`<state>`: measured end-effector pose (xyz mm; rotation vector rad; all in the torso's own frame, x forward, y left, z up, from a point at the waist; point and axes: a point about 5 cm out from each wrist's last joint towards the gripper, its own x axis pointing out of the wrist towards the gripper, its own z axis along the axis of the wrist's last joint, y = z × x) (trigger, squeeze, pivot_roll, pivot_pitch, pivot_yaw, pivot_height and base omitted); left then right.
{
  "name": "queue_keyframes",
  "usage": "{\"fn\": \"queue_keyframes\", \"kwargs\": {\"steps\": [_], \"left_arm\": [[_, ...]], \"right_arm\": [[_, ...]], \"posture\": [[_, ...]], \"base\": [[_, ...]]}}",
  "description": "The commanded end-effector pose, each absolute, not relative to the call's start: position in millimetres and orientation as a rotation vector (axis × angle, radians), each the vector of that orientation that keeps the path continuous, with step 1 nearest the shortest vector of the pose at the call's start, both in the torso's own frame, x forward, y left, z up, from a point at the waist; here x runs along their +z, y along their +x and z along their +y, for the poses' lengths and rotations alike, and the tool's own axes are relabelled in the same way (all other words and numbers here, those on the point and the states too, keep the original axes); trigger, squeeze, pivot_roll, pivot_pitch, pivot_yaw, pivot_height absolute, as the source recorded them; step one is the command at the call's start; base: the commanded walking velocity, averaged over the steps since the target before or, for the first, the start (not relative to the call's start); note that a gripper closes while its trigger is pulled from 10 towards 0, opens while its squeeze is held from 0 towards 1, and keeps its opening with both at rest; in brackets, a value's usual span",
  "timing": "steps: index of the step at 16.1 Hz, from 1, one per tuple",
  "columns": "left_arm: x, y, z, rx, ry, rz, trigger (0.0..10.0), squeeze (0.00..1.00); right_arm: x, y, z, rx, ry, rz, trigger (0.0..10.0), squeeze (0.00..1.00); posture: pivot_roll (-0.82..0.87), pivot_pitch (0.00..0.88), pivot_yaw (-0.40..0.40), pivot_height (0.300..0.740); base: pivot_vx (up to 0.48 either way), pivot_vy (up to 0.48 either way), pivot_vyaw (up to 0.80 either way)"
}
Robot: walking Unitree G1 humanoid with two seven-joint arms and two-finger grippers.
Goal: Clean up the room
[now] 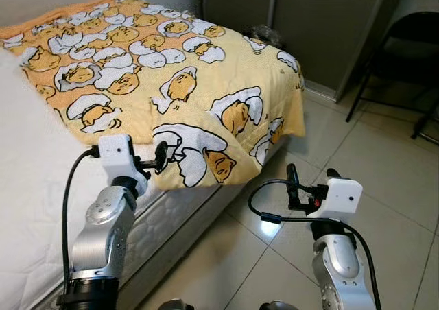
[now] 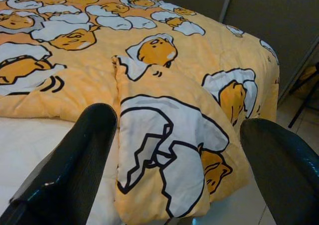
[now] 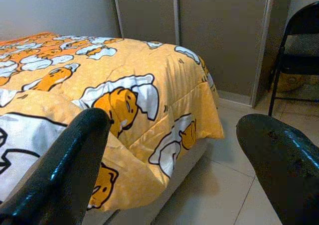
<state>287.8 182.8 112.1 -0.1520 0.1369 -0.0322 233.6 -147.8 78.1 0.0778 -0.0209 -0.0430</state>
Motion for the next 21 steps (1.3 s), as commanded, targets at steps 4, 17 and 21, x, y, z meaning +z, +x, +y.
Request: {"fn": "queue_keyframes", "kwargs": {"steps": [4, 17, 21], "left_arm": [[119.4, 290.3, 186.1, 0.017, -0.180, 0.100, 10.0, 0.00], [108.5, 303.3, 188.7, 0.028, -0.142, 0.143, 10.0, 0.00], [95.5, 334.2, 172.7, -0.091, -0.117, 0.242, 10.0, 0.00]], "right_arm": [[77.7, 234.9, -148.5, -0.053, 0.092, -0.016, 10.0, 0.00], [73.4, 230.8, -148.1, -0.024, 0.118, -0.005, 10.0, 0.00], [62.4, 214.6, -151.7, 0.015, 0.081, 0.043, 10.0, 0.00]], "posture": [[-0.02, 0.076, 0.063, 0.740], [-0.01, 0.090, 0.051, 0.740], [-0.04, 0.116, 0.061, 0.740]], "base": [[0.352, 0.000, 0.00], [0.263, 0.256, 0.00], [0.000, 0.000, 0.00]]}}
